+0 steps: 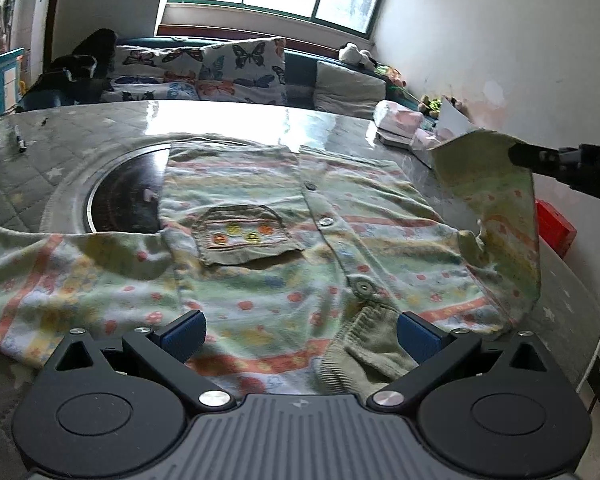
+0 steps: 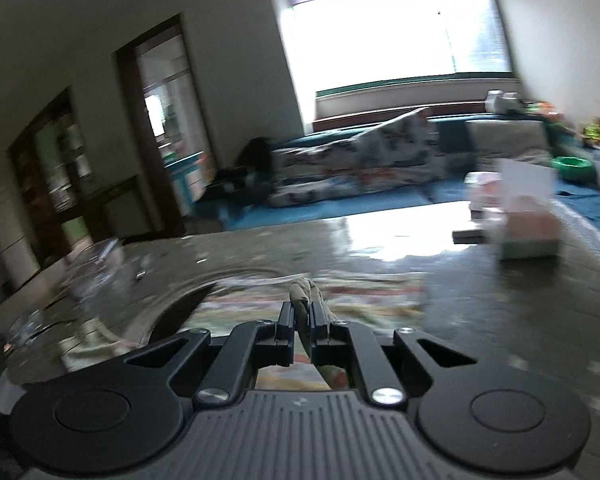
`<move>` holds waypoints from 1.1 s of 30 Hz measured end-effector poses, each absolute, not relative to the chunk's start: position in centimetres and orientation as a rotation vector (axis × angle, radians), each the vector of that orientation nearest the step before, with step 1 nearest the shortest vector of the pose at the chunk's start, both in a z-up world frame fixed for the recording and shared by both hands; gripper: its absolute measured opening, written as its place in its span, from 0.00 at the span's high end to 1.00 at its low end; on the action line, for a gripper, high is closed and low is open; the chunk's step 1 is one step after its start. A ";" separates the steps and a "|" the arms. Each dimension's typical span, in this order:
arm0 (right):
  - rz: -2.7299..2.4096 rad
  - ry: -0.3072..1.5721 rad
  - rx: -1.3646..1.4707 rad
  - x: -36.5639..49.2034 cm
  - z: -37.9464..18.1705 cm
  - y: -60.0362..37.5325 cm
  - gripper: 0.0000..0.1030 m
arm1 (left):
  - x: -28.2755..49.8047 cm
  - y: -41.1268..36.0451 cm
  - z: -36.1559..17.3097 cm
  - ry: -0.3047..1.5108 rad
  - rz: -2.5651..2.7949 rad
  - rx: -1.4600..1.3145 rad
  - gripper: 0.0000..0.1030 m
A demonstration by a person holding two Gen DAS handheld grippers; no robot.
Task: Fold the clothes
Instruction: 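Grasp the sleeve edge with the right gripper and lift it, then lay the held sleeve across the shirt front and open the right gripper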
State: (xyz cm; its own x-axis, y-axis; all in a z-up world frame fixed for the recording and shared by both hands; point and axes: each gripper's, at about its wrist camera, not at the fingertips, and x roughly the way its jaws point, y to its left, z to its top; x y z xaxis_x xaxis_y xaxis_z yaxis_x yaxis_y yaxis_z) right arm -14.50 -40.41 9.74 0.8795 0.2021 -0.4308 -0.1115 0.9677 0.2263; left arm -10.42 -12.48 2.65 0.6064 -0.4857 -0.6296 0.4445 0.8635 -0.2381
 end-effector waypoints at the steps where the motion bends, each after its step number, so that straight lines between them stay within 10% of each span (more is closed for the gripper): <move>1: 0.192 0.475 0.189 -13.9 9.7 -39.4 0.94 | -10.4 -12.2 2.7 0.745 -0.531 -0.066 0.00; 14: 0.414 0.602 0.121 -10.5 6.3 -30.6 0.93 | -10.5 -10.1 3.0 0.727 -0.469 -0.094 0.00; 22: 0.438 0.589 0.121 -11.5 6.9 -31.7 0.67 | -10.3 -10.8 3.6 0.710 -0.459 -0.069 0.00; 33: 0.246 0.697 0.038 -14.3 5.3 -39.0 0.64 | -9.7 -13.4 3.7 0.691 -0.487 -0.003 0.01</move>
State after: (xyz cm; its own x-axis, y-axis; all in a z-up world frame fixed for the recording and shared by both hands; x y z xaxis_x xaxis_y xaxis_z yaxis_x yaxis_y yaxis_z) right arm -14.32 -39.00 5.28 0.7392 0.2369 -0.6305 -0.2116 0.9704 0.1164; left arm -9.70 -13.38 3.66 0.6630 -0.4323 -0.6112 0.4303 0.8881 -0.1614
